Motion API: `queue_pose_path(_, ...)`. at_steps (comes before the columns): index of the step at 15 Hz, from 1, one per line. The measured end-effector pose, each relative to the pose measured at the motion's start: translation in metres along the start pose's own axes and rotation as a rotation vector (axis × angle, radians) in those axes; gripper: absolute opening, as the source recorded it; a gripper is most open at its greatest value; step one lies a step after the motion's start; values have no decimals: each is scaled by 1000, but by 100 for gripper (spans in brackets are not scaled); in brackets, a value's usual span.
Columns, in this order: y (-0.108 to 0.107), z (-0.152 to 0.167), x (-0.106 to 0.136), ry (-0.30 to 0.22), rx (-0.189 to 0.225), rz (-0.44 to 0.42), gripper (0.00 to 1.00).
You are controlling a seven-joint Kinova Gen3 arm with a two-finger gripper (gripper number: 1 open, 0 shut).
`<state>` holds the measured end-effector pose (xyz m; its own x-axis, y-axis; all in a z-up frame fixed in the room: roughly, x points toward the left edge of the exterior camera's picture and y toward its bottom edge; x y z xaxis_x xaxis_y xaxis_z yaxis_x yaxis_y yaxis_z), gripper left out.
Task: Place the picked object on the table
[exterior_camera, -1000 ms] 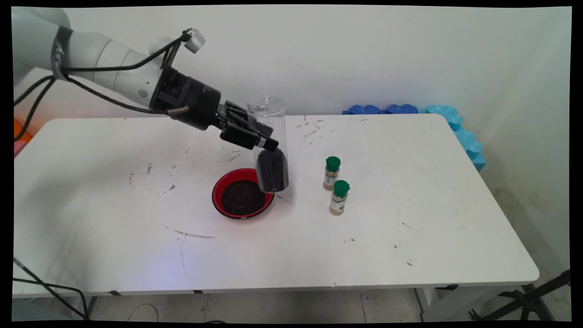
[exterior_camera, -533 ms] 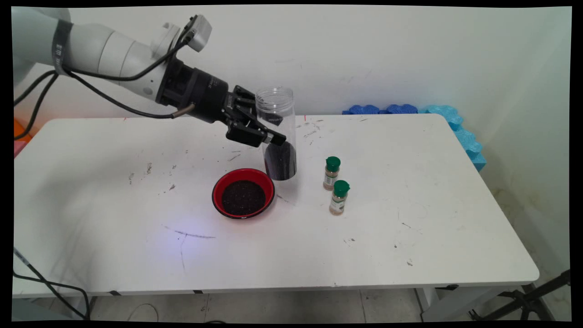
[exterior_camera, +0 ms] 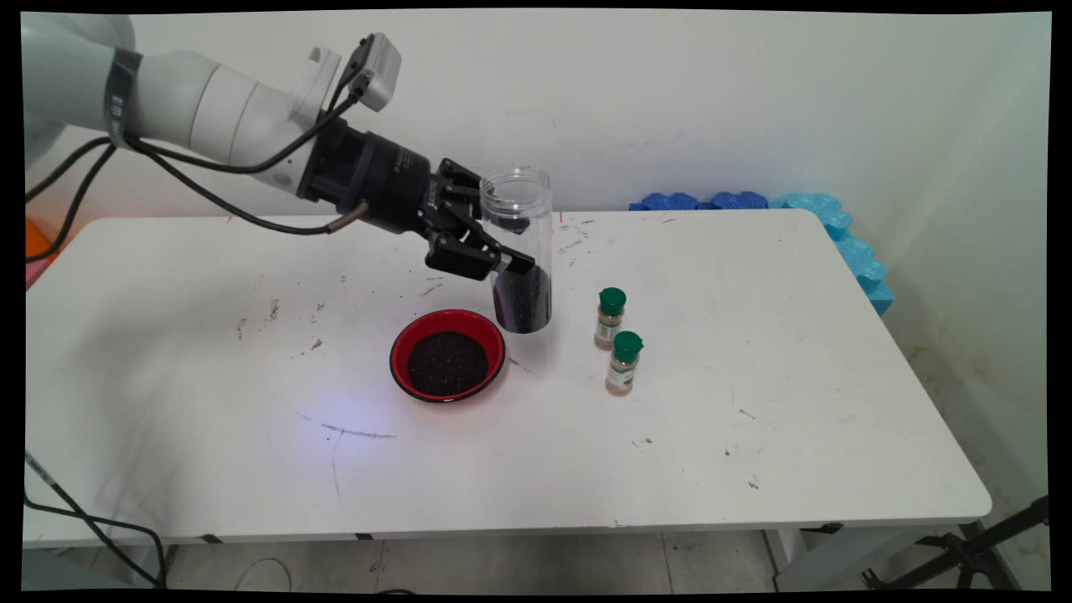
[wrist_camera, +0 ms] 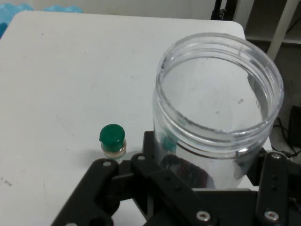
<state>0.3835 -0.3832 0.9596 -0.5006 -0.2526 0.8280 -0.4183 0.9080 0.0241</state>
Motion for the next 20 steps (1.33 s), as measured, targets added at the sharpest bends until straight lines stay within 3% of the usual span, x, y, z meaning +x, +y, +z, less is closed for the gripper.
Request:
queue_pose_path(6,8,7,-7,-4,0,-12,0)
queue_pose_path(20,32,42,-49,-12,-18,-49,0)
